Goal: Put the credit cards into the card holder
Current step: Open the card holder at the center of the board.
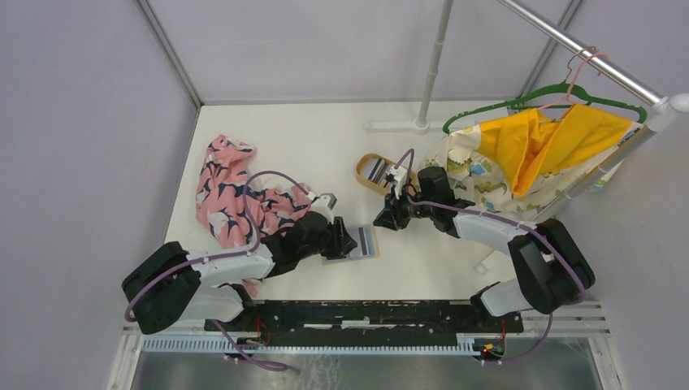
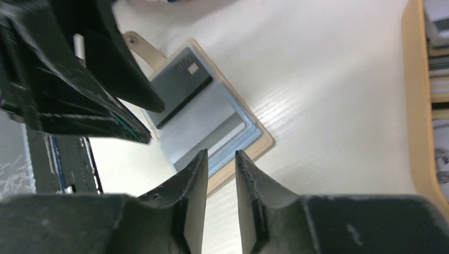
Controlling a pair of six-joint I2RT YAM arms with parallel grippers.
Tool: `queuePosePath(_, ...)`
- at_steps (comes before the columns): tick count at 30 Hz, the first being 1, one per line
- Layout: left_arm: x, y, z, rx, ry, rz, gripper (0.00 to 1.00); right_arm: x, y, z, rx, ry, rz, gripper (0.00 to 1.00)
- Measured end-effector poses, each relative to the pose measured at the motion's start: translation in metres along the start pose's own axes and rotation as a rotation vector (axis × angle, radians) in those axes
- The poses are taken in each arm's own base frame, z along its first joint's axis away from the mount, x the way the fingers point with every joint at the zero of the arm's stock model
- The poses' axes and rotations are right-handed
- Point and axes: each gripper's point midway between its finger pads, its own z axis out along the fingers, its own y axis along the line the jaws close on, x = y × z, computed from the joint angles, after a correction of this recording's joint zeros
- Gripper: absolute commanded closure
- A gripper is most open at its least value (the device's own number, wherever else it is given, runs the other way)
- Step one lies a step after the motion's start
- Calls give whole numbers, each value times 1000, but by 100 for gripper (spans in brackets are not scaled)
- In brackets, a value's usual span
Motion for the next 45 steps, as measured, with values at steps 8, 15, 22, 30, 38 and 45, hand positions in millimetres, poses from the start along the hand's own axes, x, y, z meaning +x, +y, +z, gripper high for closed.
queuePosePath(8,-12,19,-6,-133,-35,17,81,46,-8,18,14,163,11,91)
queuePosePath(15,0,41,6,-245,20,46,82,61,-8,29,17,222,31,92)
queuePosePath(22,0,41,14,-259,36,55,83,68,-11,36,41,265,33,92)
queuePosePath(30,0,38,22,-241,34,54,83,66,-14,38,86,286,16,89)
queuePosePath(38,3,33,30,-217,48,52,83,62,-21,37,138,302,-5,87)
queuePosePath(45,3,22,41,-191,58,58,82,58,-32,34,187,316,-38,85)
